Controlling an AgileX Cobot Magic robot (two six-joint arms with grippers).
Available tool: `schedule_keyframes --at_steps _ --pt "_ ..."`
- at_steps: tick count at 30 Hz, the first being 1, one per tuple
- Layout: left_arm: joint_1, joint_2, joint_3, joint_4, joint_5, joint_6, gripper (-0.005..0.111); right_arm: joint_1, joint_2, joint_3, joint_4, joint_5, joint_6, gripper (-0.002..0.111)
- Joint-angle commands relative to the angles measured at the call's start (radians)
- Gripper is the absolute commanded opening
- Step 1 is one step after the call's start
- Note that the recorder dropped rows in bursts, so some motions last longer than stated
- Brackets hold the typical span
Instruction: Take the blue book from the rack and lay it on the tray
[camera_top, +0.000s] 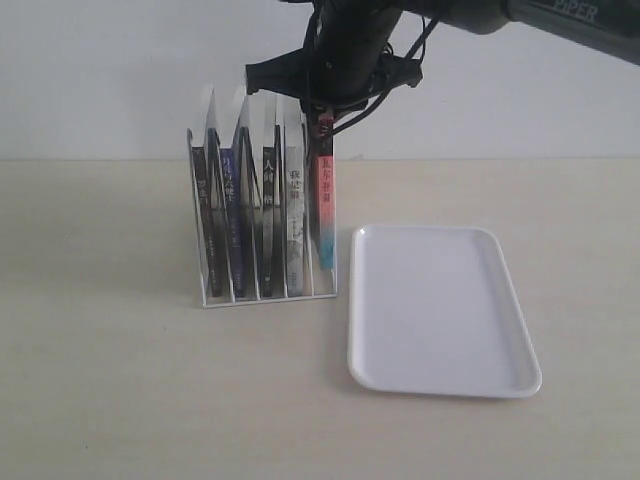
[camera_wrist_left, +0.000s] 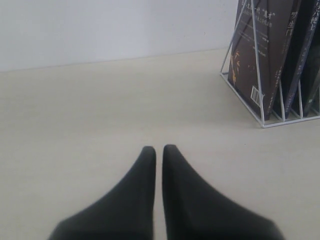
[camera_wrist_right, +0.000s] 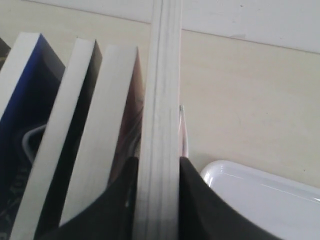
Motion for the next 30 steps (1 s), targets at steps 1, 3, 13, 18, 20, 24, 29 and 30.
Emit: schedule_keyframes --at_steps 1,3,13,18,20,24,29,30 --pt "0.002 -0.003 -0.003 -0.002 -0.016 0.002 0.005 0.000 -0.014 -0.008 0.050 0.011 -0.047 0.004" --pt "0.002 -0.003 -0.003 -0.002 -0.016 0.002 0.005 0.000 -0.014 -0.008 0.064 0.040 -0.051 0.023" --pt "0.002 -0.003 -0.003 -0.002 -0.016 0.002 0.005 0.000 -0.203 -0.008 0.134 0.168 -0.061 0.050" --pt "0.002 -0.003 -0.003 -0.002 -0.016 0.002 0.005 0.001 -0.218 -0.008 0.316 0.175 -0.169 0.050" --pt "0.002 -0.003 -0.003 -0.002 -0.016 0.002 0.005 0.001 -0.205 -0.008 0.337 0.178 -0.171 0.050" --pt "0.002 -0.003 -0.003 -0.002 -0.016 0.002 0.005 0.010 -0.184 -0.008 0.358 0.141 -0.181 0.050" --pt "0.002 -0.003 -0.003 -0.002 -0.016 0.002 0.005 0.044 -0.171 -0.008 0.357 0.097 -0.196 0.050" --pt "0.002 -0.003 -0.003 -0.002 -0.016 0.002 0.005 0.049 -0.168 -0.008 0.359 0.089 -0.196 0.050"
